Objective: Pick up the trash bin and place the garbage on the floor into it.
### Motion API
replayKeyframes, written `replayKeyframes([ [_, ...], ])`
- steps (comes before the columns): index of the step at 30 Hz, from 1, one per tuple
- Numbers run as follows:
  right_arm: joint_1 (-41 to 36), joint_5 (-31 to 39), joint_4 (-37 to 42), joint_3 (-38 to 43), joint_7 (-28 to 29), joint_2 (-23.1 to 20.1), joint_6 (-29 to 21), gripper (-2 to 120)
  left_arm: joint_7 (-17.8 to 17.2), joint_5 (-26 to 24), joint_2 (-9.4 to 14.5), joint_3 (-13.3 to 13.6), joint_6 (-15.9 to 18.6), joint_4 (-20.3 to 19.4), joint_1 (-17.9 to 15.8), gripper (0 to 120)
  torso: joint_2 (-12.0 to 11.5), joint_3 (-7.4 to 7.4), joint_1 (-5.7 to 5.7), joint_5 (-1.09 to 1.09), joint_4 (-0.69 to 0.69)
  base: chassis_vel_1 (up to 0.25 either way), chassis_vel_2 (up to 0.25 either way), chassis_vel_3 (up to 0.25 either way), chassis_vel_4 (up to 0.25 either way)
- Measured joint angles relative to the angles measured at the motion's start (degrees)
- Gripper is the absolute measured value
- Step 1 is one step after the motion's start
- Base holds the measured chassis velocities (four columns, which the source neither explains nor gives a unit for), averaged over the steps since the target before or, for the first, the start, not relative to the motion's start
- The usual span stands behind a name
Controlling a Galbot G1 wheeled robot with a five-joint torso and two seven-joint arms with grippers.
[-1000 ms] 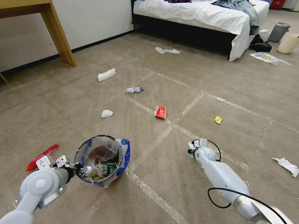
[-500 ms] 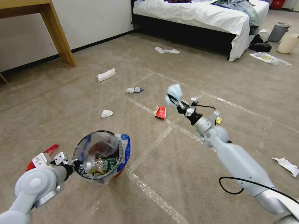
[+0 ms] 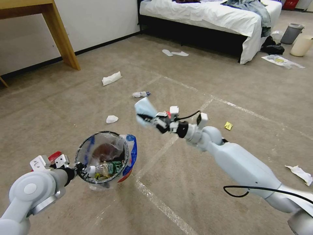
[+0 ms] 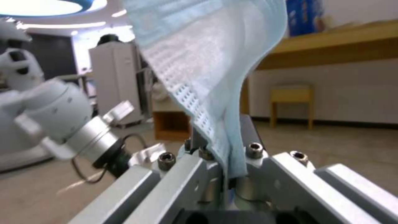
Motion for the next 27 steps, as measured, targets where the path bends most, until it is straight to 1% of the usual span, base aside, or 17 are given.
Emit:
replayKeyframes([
  [2,0.1,-0.2,-0.1,-1.3,0.0,1.4,0.0,0,0.0,0.0,-0.1,0.0,0.0,0.2,0.0,0,0.0,0.0,0.0,0.0,-0.01,0.0,0.0,0.0,0.0],
  [3,0.1,-0.2,-0.1,-1.3,0.0,1.4,0.0,0,0.0,0.0,-0.1,0.0,0.0,0.2,0.0,0,0.0,0.0,0.0,0.0,-0.01,0.0,0.0,0.0,0.0],
  [5,0.5,-0.3,0.2,-2.9,0.0,2.9,0.0,0,0.2,0.3,-0.7,0.1,0.0,0.8,-0.1,0,0.0,0.0,0.0,-0.01,-0.01,0.0,0.0,0.0,0.0],
  [8,0.7,-0.4,0.2,-3.3,0.0,3.2,0.0,0,0.3,0.4,-0.8,0.1,0.0,0.9,-0.2,0,0.0,0.0,0.0,-0.01,-0.01,0.0,0.0,0.0,0.0],
  [10,1.0,-0.9,0.3,-4.8,0.0,4.6,0.2,0,0.3,0.5,-1.0,0.6,0.0,1.3,-0.6,0,0.0,0.0,0.0,-0.01,0.0,0.0,0.0,0.0,0.0],
  [14,1.1,-1.2,0.1,-5.7,0.1,5.8,0.2,0,0.3,0.5,-0.9,0.8,0.0,1.4,-0.9,0,0.0,0.0,0.0,0.0,-0.01,0.0,0.0,0.0,0.0],
  [15,1.6,-1.6,-0.4,-6.9,0.1,6.9,0.2,0,0.3,0.5,-0.8,1.0,0.0,1.6,-1.1,0,0.0,0.0,0.0,-0.01,-0.01,0.0,0.0,0.0,0.0],
  [17,1.9,-1.9,-0.7,-7.7,0.1,7.5,0.3,0,0.3,0.5,-0.7,1.0,0.0,1.7,-1.1,0,0.0,0.0,0.0,0.0,-0.01,0.0,0.0,0.0,0.0],
  [18,2.2,-2.3,-1.3,-9.2,0.3,8.8,0.5,0,0.2,0.5,-0.7,1.0,0.0,1.7,-1.1,0,0.0,0.0,0.0,-0.01,-0.01,0.0,0.0,0.0,0.0],
  [22,2.6,-2.6,-2.1,-9.9,0.5,10.0,0.5,0,0.2,0.6,-0.8,1.0,0.0,1.8,-1.0,0,0.0,0.0,0.0,0.0,-0.01,0.0,0.0,0.0,0.0],
  [25,3.5,-3.1,-3.4,-11.4,0.8,11.9,0.6,0,0.3,1.1,-1.2,1.0,0.0,1.7,-0.6,0,0.0,0.0,0.0,-0.01,-0.01,0.0,0.0,0.0,0.0],
  [27,3.8,-3.1,-3.7,-11.8,1.1,12.5,0.6,0,0.3,1.2,-1.3,1.0,0.0,1.7,-0.5,0,0.0,0.0,0.0,0.0,0.0,0.0,0.0,0.0,0.0],
])
